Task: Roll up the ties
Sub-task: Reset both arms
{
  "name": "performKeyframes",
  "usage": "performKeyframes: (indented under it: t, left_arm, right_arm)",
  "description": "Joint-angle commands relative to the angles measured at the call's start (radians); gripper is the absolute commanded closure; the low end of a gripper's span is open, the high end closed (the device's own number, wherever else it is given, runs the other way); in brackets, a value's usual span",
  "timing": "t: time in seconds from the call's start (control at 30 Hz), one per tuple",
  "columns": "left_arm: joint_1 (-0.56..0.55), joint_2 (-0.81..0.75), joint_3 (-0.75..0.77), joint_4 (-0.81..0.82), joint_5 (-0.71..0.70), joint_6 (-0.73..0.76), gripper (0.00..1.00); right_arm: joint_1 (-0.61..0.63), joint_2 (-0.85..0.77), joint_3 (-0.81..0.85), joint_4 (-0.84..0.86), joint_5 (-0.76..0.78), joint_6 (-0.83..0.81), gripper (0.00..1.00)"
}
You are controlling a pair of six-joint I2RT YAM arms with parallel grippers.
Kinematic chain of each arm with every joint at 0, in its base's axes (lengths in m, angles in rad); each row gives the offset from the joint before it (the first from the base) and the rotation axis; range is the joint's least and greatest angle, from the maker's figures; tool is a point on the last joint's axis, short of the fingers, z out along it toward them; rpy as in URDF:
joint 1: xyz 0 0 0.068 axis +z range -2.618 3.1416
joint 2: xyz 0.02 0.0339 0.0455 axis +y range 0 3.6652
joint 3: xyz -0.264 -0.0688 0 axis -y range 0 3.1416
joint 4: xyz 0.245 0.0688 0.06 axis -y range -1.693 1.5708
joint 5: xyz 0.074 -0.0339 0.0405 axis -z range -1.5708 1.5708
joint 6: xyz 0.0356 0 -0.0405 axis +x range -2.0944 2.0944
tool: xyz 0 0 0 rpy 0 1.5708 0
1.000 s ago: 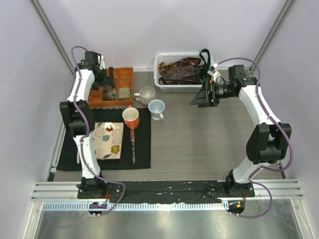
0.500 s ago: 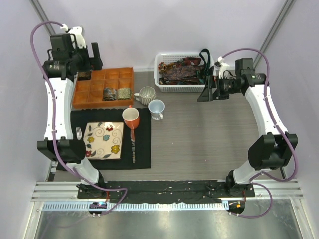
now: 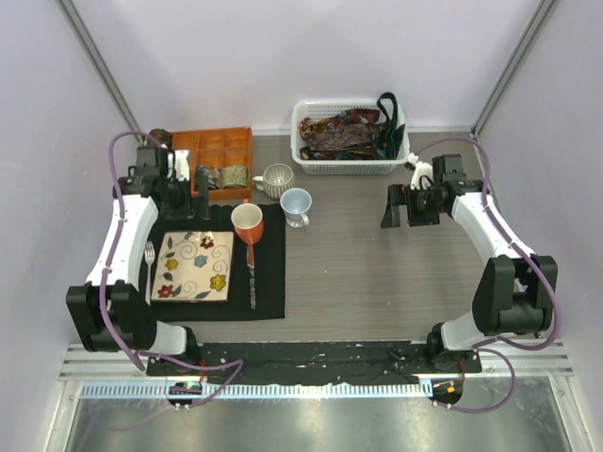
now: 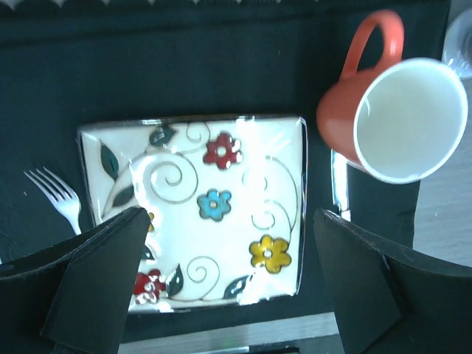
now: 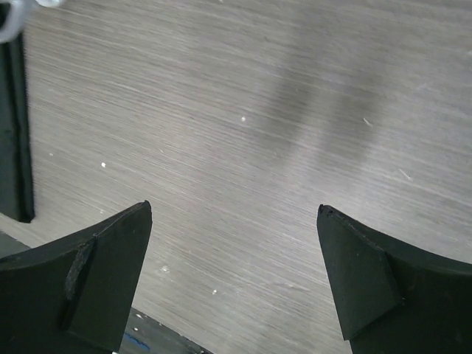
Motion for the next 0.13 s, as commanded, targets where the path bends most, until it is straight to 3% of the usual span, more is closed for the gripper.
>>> performKeyframes:
  t: [0.0,0.1]
  left_arm:
    - [-0.002,-0.095,-0.071,0.086,-0.004,0.014,0.00]
    - [-0.002,-0.111,-0.059,0.093,-0.020,0.054,0.00]
  right_arm:
    - [-0.002,-0.097,-0.049,0.094,0.064,-0.012,0.00]
    - [-0.002,-0.131,-0.064,0.098,0.065,-0.024,0.01]
